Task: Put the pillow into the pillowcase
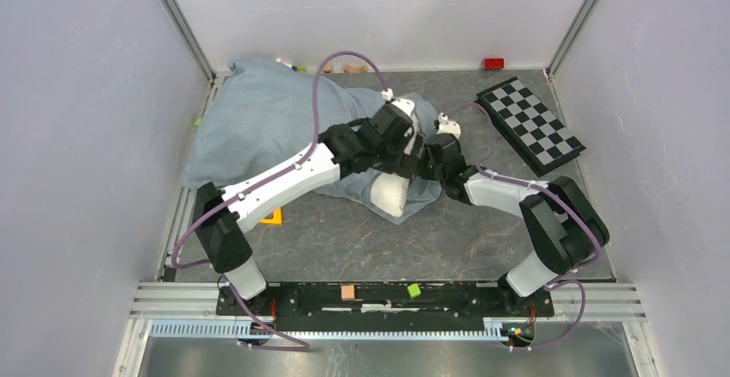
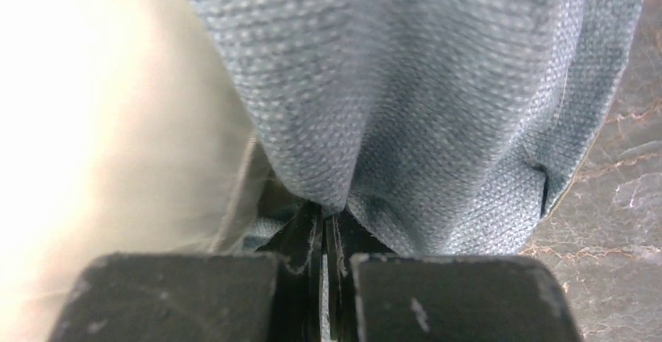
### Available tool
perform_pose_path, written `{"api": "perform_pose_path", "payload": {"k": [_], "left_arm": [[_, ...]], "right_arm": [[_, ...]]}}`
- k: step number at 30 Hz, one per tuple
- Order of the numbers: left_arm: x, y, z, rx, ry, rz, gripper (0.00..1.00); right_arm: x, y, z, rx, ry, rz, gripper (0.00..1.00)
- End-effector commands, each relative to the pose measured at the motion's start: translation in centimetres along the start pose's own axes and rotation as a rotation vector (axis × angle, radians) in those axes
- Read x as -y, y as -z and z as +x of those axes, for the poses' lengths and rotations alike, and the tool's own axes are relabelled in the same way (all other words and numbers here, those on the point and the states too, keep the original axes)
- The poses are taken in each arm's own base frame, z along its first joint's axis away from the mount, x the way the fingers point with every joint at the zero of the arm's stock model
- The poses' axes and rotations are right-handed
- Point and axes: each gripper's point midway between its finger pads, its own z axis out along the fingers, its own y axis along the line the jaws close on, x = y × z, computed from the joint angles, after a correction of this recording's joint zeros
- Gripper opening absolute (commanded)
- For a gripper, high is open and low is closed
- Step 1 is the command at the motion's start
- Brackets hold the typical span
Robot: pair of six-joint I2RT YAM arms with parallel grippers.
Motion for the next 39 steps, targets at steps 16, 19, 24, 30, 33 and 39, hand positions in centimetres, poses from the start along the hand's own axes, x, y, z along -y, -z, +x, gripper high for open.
{"api": "perform_pose_path", "payload": {"k": [16,19,24,30,33,39], "left_arm": [[-4.1,-5.2,-1.7,-0.023,-0.093,-0.326,0.02],[-3.9,-4.6,-3.8,0.009,-0.017,-0.274,0.02],[-3.7,-5.9,-5.6,0.009,0.1,-0.186,0.02],[-3.6,-10.3,-3.9,-0.038,0.296,-0.11,0.02],[-3.8,-12.3,-2.4,-0.052,0.378,-0.112,0.02],[-4.8,-15.3,1.3,-0.068,0.487,-0.169,0.02]], "right_arm": [[-1.7,8.5,-1.4,0.079,0.25,-0.242,0.0],[-2.6,9.9,0.7,0.059,0.329,-0.334,0.0],[-4.5,12.6,3.8,0.045,0.442,-0.515,0.0],[-8.1,17.0,4.2,0.115,0.506,-0.798,0.0],[-10.1,19.5,3.7,0.155,0.498,-0.949,0.0],[-13.6,24.3,1.0,0.224,0.451,-1.167,0.0]]}}
